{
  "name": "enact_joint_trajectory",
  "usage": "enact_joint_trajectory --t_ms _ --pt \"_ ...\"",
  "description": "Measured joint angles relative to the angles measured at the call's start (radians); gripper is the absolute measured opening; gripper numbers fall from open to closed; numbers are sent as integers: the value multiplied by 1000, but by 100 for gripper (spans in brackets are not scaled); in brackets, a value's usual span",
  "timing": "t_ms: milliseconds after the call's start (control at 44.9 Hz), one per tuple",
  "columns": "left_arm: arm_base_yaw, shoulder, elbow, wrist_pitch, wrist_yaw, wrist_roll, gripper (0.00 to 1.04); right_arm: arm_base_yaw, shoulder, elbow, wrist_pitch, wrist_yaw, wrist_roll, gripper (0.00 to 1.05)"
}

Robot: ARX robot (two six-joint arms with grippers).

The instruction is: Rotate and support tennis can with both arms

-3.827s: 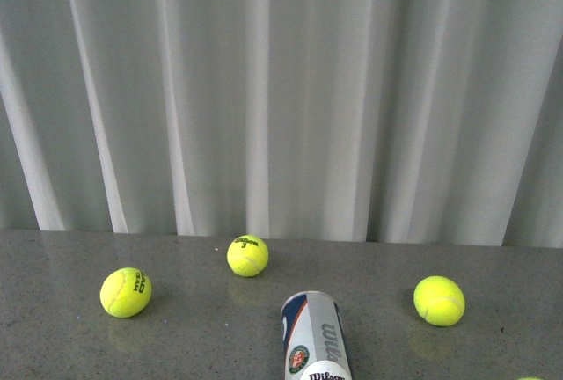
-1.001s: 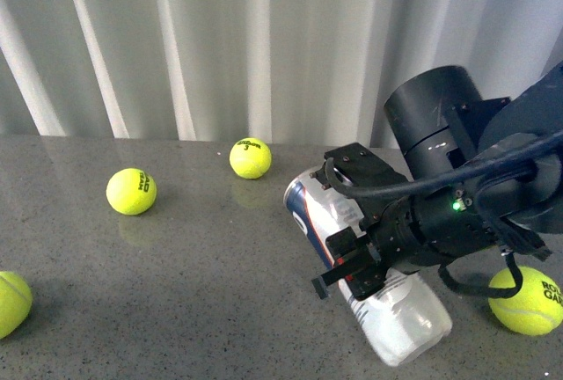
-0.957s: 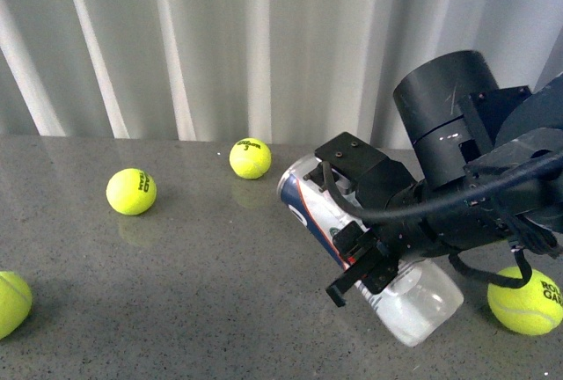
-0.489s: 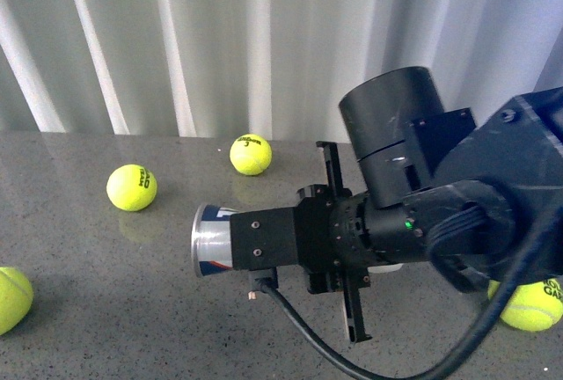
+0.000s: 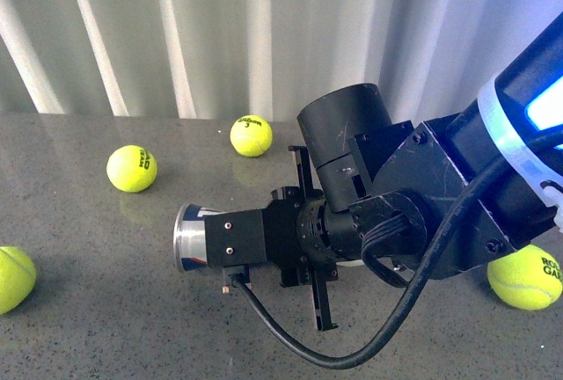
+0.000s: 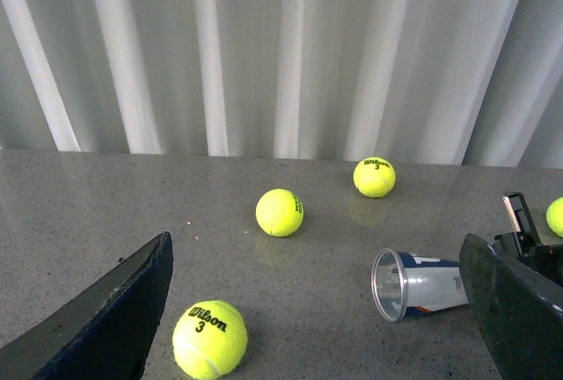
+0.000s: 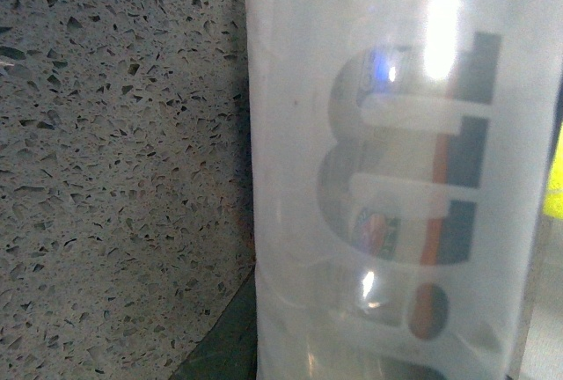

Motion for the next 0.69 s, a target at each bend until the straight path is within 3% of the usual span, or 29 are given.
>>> enact_joint_trajectory --t_ms 44,311,489,690 --pt "0 0 0 0 0 0 98 0 0 -2 -4 -1 4 22" --pt "0 0 0 0 0 0 98 -12 -15 -69 44 -28 30 74" --pt "0 0 0 0 0 0 98 -23 -47 -100 46 -35 44 97" --pt "0 0 0 0 0 0 98 -28 -85 -145 46 -53 66 98"
